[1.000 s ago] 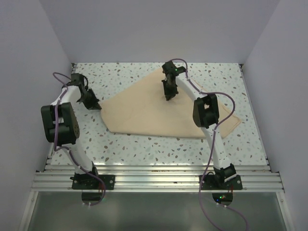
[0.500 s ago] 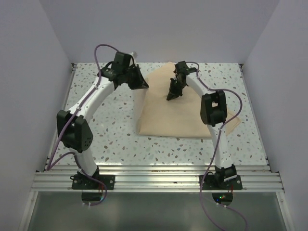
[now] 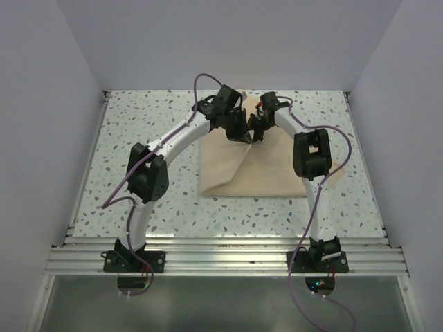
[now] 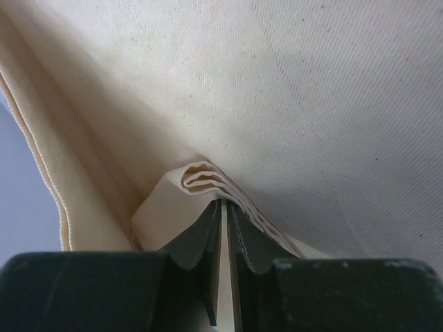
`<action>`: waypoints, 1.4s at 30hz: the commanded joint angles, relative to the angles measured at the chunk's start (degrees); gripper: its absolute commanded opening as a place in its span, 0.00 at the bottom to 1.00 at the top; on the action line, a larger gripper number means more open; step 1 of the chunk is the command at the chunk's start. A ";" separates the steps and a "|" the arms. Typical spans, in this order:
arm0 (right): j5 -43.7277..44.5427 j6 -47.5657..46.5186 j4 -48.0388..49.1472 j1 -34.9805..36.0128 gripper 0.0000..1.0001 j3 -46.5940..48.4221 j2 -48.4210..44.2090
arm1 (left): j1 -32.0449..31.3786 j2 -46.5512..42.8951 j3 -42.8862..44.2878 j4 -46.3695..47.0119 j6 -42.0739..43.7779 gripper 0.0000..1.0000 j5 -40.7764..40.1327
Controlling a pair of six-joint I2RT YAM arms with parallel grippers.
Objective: Prepare the surgical pack
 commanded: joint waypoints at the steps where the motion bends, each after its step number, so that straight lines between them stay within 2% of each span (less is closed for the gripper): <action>1: 3.54 0.47 -2.24 1.56 0.13 -3.74 5.56 | 0.00 1.07 4.49 0.40 -0.78 0.00 1.69; 12: 3.01 1.17 -2.07 1.39 0.13 -3.75 6.00 | -1.32 5.83 11.35 0.31 -1.75 0.00 3.10; 42: 2.84 0.29 -3.21 0.95 0.13 -4.10 6.53 | -3.61 11.72 10.47 2.25 -0.79 0.00 6.00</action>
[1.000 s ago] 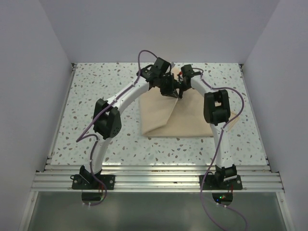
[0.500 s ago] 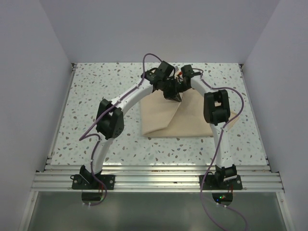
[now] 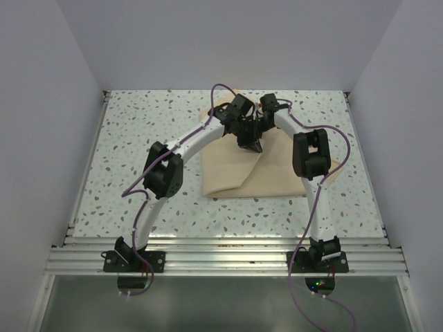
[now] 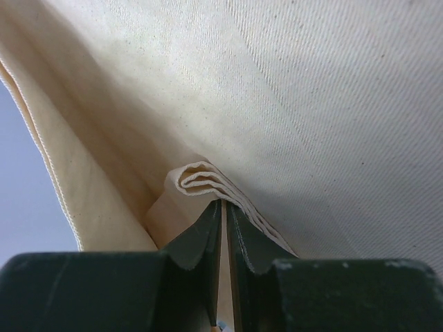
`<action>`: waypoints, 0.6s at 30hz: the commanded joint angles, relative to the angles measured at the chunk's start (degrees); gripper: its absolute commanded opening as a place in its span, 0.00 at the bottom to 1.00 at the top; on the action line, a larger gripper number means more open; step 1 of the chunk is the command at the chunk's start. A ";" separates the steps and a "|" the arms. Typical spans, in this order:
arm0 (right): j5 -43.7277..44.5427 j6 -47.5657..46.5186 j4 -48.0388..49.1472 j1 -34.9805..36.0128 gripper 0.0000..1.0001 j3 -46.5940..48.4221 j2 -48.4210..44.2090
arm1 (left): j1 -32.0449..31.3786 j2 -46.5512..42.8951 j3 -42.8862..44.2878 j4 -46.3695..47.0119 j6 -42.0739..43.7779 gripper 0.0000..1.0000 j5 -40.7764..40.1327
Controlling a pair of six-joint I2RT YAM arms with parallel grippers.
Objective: Prepare the surgical pack
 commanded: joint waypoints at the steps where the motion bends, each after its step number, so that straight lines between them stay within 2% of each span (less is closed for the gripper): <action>1: 7.75 -1.81 -4.98 1.10 0.13 -3.18 5.66 | -0.66 0.44 2.04 2.60 -0.33 0.00 2.42; 18: 7.40 -1.28 -4.10 0.84 0.13 -3.79 5.92 | -2.68 2.72 1.77 2.60 0.38 0.00 4.26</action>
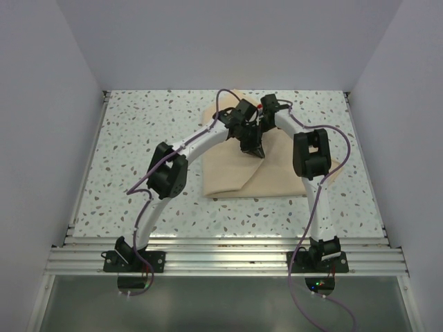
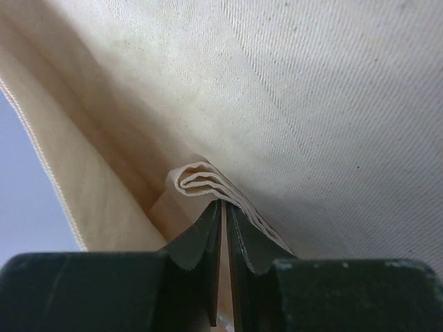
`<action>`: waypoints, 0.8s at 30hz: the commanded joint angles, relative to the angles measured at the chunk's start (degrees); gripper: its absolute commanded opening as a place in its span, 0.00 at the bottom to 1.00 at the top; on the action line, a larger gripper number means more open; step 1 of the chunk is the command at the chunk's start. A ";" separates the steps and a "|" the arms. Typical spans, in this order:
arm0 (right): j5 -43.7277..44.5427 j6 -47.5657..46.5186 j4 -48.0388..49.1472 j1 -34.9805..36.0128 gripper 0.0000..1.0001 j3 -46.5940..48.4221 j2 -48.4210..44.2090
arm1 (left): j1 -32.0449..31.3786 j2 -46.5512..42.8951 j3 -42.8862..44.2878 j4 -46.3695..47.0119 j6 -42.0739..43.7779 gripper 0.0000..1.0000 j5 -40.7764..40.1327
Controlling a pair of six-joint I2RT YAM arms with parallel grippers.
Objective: Prepare the surgical pack
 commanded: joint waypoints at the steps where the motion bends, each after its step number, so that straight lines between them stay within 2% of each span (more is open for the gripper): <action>1: 8.54 -1.41 -4.65 1.23 0.13 -3.38 5.77 | -1.48 0.67 1.86 1.96 0.22 0.00 3.06; 15: 8.36 -2.37 -4.56 1.05 0.14 -3.99 4.98 | -0.60 2.25 1.86 1.35 1.54 0.00 3.24; 24: 7.92 -2.20 -4.21 0.79 0.14 -3.99 3.48 | -0.25 1.99 -1.22 2.31 2.42 0.00 4.03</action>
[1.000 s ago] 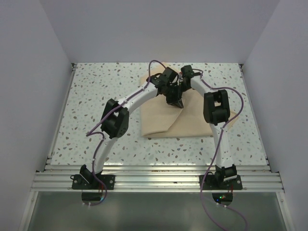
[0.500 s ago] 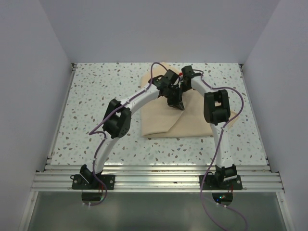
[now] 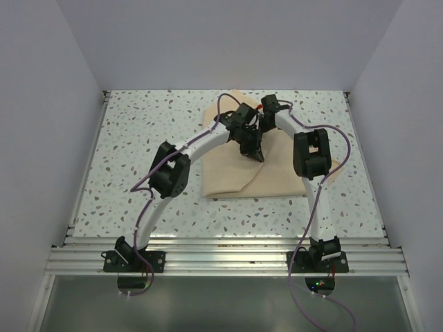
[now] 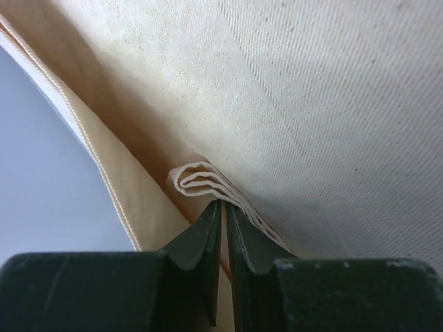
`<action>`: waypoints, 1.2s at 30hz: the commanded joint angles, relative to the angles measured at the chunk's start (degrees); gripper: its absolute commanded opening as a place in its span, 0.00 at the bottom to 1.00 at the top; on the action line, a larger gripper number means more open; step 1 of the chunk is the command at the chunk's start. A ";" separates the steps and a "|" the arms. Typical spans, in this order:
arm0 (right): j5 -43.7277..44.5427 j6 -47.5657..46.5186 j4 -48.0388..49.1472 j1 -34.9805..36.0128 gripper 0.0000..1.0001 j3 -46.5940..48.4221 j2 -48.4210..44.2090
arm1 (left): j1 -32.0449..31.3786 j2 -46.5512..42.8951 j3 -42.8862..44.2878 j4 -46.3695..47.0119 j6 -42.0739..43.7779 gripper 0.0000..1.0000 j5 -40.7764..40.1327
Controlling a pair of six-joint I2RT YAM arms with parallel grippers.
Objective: Prepare the surgical pack
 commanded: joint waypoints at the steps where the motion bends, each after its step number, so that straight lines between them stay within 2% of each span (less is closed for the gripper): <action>1: 8.95 -2.35 -4.91 0.99 0.14 -3.43 3.55 | -0.20 0.26 -0.06 1.42 1.90 0.00 2.22; 4: 9.13 -2.44 -5.17 0.99 0.15 -3.51 3.63 | -0.20 -0.09 -0.67 1.33 2.25 0.13 2.30; 8: 9.13 -2.53 -5.17 0.99 0.14 -3.51 3.72 | 0.15 -1.40 -1.29 1.15 3.39 0.39 2.04; 11: 9.13 -2.70 -5.26 0.81 0.15 -3.34 3.72 | 1.11 -4.56 -1.03 0.37 5.14 0.47 1.60; 13: 9.13 -2.79 -5.44 0.72 0.15 -3.25 3.55 | 2.78 -9.11 -0.93 -1.04 7.68 0.48 -0.06; 15: 9.13 -2.97 -5.78 0.64 0.15 -2.73 3.37 | 4.79 -13.77 -5.99 -1.57 9.53 0.48 -2.95; 16: 9.04 -3.06 -5.87 0.55 0.15 -2.46 3.28 | 5.68 -18.93 -8.82 -1.31 10.67 0.47 -3.49; 17: 8.78 -3.23 -6.05 0.37 0.15 -2.11 3.11 | 7.25 -21.51 -11.98 -0.44 11.30 0.43 -3.67; 18: 8.69 -3.32 -6.23 0.37 0.15 -1.41 2.93 | 8.14 -23.71 -18.97 0.27 11.74 0.40 -2.02; 22: 8.34 -3.41 -7.19 0.02 0.15 1.05 2.23 | 9.20 -32.07 -36.15 7.54 13.67 0.12 3.96; 24: 8.34 -3.06 -8.15 -0.24 0.15 3.24 1.62 | 9.20 -34.00 -42.99 10.11 13.15 0.06 6.24; 30: 10.18 -2.44 -12.01 -1.38 0.16 11.67 0.47 | 9.29 -33.49 -45.06 11.26 15.25 0.04 7.04; 36: 12.55 -4.19 -15.62 -4.19 0.16 15.03 -2.33 | 9.29 -32.43 -48.30 14.42 14.55 0.02 10.38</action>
